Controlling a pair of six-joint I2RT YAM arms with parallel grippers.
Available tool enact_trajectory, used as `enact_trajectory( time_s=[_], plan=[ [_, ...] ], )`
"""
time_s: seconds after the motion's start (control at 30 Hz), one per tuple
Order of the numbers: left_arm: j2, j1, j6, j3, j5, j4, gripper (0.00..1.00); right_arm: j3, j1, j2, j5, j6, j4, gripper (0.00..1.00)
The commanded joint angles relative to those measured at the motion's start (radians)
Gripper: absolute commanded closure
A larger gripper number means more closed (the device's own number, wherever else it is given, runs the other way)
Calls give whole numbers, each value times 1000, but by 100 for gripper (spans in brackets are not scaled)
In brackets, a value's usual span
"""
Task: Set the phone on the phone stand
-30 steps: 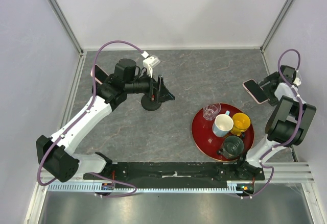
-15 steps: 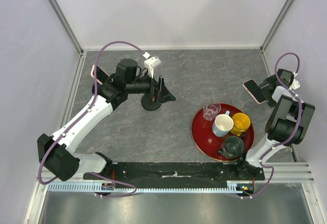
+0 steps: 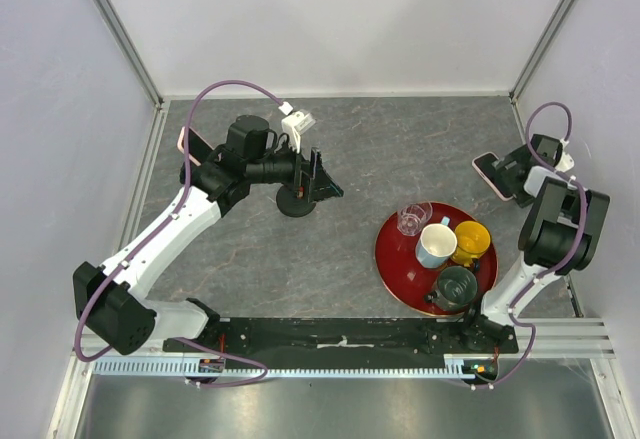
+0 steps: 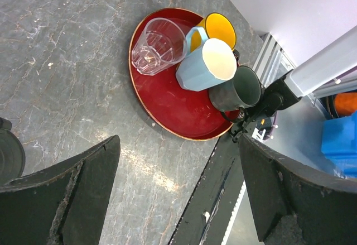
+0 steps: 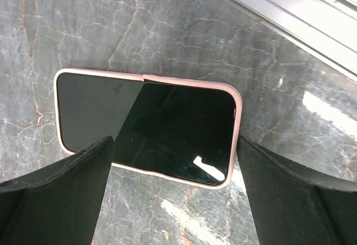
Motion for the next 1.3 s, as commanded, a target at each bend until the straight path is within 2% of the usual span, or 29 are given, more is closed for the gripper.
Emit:
enact_trajectory(
  time_s=[0.0, 0.33, 0.4, 0.47, 0.57, 0.6, 0.67, 0.7, 0.73, 0.8, 0.97, 1.27],
  plan=[
    [-1, -3, 14, 40, -9, -1, 7, 58, 48, 45, -68, -11, 43, 2],
    [1, -3, 14, 40, -4, -2, 7, 119, 236, -8, -156, -61, -3, 2],
    [1, -4, 11, 38, -4, -1, 7, 152, 238, -19, -144, -125, -28, 2],
    [-1, -4, 9, 38, 0, 1, 7, 214, 238, 2, -82, -204, -124, 2],
    [-1, -4, 9, 38, 5, 1, 7, 392, 240, 100, -27, -381, -287, 2],
    [1, -4, 8, 40, 5, 1, 7, 501, 240, 135, -22, -460, -328, 2],
    [1, -4, 6, 38, 10, 1, 7, 634, 240, 258, -21, -525, -477, 2],
    [2, -4, 6, 38, 10, 2, 7, 777, 240, 304, -12, -577, -534, 2],
    [4, -3, 6, 36, 10, 2, 7, 848, 240, 388, 16, -588, -635, 2],
    [5, -4, 6, 38, 7, 2, 7, 979, 240, 447, 34, -610, -694, 2],
    [14, -4, 9, 41, 4, -4, 7, 1038, 240, 525, 22, -625, -711, 2],
    [16, -4, 11, 40, 5, -4, 7, 1006, 250, 580, 94, -613, -706, 2]
  ],
)
